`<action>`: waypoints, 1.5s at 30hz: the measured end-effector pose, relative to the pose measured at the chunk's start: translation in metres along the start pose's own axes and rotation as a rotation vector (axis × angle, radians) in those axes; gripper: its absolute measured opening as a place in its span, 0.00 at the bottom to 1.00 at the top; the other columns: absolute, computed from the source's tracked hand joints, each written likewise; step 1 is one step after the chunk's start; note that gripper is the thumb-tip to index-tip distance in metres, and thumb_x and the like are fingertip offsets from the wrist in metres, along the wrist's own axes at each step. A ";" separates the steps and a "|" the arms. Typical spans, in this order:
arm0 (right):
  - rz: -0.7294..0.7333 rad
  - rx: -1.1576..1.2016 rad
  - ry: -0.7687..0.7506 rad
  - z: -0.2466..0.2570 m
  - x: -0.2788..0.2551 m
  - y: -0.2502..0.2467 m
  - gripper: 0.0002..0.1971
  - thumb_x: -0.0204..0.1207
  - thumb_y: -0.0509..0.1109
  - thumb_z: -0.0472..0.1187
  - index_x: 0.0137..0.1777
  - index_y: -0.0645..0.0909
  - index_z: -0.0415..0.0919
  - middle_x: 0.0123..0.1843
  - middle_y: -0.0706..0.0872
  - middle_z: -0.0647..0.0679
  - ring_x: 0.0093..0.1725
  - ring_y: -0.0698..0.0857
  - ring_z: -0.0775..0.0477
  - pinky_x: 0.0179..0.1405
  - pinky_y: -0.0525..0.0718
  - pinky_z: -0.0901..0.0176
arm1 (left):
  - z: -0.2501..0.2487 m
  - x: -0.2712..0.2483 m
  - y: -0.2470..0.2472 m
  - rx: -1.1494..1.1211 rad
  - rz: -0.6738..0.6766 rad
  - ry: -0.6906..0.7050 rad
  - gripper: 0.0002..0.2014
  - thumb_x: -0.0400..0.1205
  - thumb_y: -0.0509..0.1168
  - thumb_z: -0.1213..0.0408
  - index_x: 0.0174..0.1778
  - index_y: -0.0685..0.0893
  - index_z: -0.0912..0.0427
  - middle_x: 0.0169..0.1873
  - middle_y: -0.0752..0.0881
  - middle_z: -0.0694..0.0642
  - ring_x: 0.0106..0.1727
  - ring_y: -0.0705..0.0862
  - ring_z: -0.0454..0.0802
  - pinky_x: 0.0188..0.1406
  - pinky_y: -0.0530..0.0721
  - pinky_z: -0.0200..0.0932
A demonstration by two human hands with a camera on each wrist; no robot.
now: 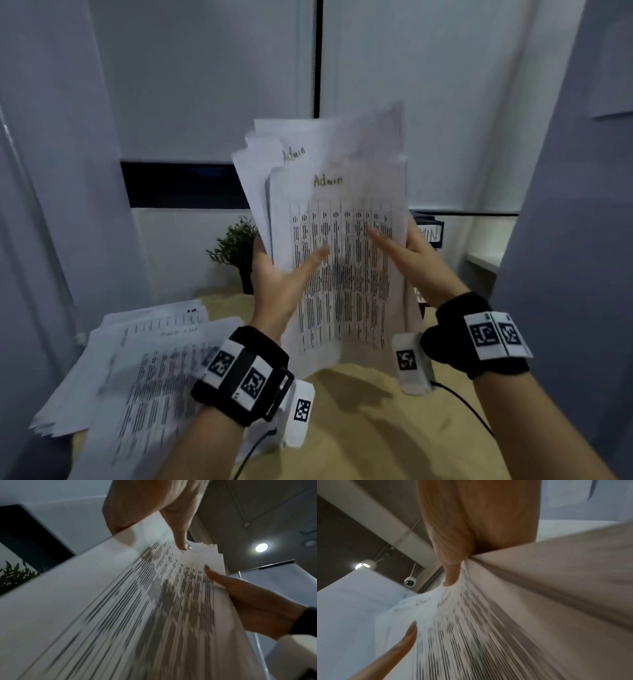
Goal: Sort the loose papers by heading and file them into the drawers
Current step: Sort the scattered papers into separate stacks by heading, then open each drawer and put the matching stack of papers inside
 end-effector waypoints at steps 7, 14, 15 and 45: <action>-0.020 0.120 0.136 -0.029 -0.011 -0.022 0.20 0.77 0.69 0.48 0.69 0.73 0.51 0.59 0.85 0.58 0.54 0.85 0.67 0.49 0.82 0.75 | 0.007 0.010 0.016 0.043 0.263 -0.087 0.49 0.53 0.81 0.47 0.70 0.70 0.51 0.56 0.82 0.47 0.55 0.83 0.41 0.50 0.84 0.38; -0.078 0.155 0.233 -0.064 -0.019 -0.018 0.16 0.81 0.67 0.46 0.68 0.75 0.53 0.54 0.84 0.64 0.50 0.83 0.71 0.40 0.80 0.77 | 0.022 0.003 0.029 0.041 0.257 -0.171 0.25 0.67 0.77 0.51 0.59 0.80 0.50 0.51 0.86 0.44 0.56 0.84 0.43 0.58 0.81 0.42; -0.094 0.132 0.198 -0.059 -0.014 -0.021 0.13 0.81 0.67 0.47 0.64 0.76 0.56 0.54 0.85 0.64 0.50 0.84 0.71 0.42 0.81 0.76 | 0.017 0.006 0.030 0.015 0.225 -0.149 0.18 0.70 0.77 0.54 0.53 0.81 0.48 0.47 0.87 0.44 0.53 0.85 0.42 0.53 0.83 0.38; 0.018 -1.209 0.135 -0.083 0.084 -0.058 0.29 0.78 0.59 0.34 0.79 0.65 0.50 0.75 0.69 0.46 0.76 0.70 0.41 0.80 0.52 0.30 | -0.007 0.060 -0.038 0.067 -0.036 -0.021 0.12 0.79 0.70 0.67 0.57 0.85 0.65 0.45 0.88 0.58 0.44 0.87 0.52 0.48 0.85 0.47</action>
Point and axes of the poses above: each hand's wrist, its own x-axis towards the middle knuckle, its own y-axis out of the palm, z = x × y, the point moved 6 cm from there along x, towards the middle knuckle
